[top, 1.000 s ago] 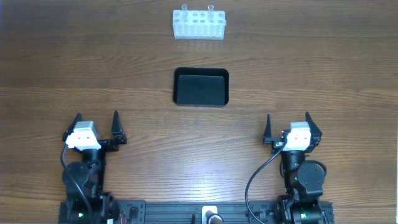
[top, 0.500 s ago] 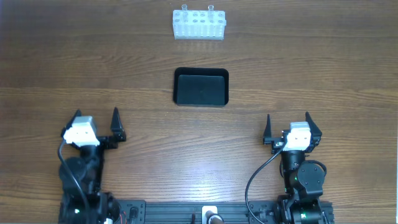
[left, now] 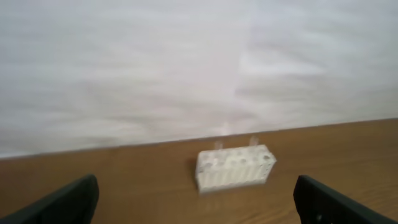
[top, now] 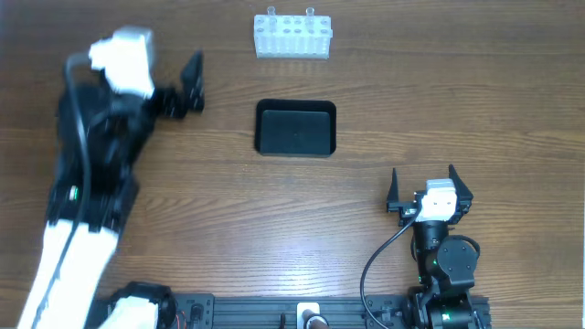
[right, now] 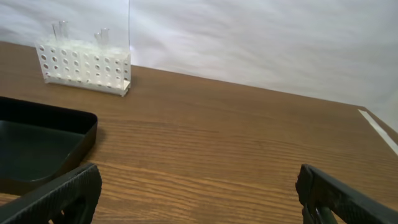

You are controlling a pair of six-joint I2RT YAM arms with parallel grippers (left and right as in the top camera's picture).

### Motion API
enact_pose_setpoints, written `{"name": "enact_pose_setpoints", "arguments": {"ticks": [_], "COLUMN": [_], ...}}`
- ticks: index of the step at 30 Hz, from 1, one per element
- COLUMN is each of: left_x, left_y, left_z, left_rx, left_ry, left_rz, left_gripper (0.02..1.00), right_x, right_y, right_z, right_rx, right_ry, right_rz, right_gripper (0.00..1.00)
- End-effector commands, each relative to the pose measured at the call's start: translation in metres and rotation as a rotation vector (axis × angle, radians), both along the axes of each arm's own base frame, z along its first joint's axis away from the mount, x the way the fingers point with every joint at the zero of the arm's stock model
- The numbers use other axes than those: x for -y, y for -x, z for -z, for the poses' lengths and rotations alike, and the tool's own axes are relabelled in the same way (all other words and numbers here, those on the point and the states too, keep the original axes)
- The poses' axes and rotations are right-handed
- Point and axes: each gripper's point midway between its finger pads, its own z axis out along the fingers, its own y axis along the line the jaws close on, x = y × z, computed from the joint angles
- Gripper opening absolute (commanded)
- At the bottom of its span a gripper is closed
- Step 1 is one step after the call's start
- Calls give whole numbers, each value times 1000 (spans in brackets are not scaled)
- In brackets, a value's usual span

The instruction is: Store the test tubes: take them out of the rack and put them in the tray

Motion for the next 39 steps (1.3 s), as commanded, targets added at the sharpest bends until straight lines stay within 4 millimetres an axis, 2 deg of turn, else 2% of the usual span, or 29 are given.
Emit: {"name": "enact_pose_setpoints", "arguments": {"ticks": [1, 4, 7, 12, 17, 20, 24, 29, 39], "left_x": [46, 67, 77, 102, 120, 128, 133, 133, 134], "left_y": [-47, -76, -109, -161, -196, -213, -225, -228, -230], "left_z": [-8, 7, 27, 82, 119, 136, 159, 191, 220], "left_rx": [-31, -110, -197, -372, -447, -462, -488, -537, -581], "left_ry": [-14, 32, 118, 73, 36, 30, 19, -1, -19], "left_rz": [86, 86, 17, -47, -55, -53, -56, -62, -66], "left_gripper": [998, 998, 998, 993, 993, 996, 996, 996, 963], "right_x": [1, 1, 1, 1, 1, 1, 1, 1, 1], "right_y": [0, 0, 0, 0, 0, 0, 0, 0, 0], "right_z": [3, 3, 3, 3, 3, 3, 3, 3, 3], "right_rx": [-6, -6, -6, -6, -6, -6, -6, -6, -6], "right_ry": [5, 5, 5, 5, 5, 5, 5, 5, 5], "right_rz": [2, 2, 2, 2, 2, 2, 2, 2, 2], "right_gripper": [993, 993, 991, 991, 991, 991, 991, 991, 993]}}
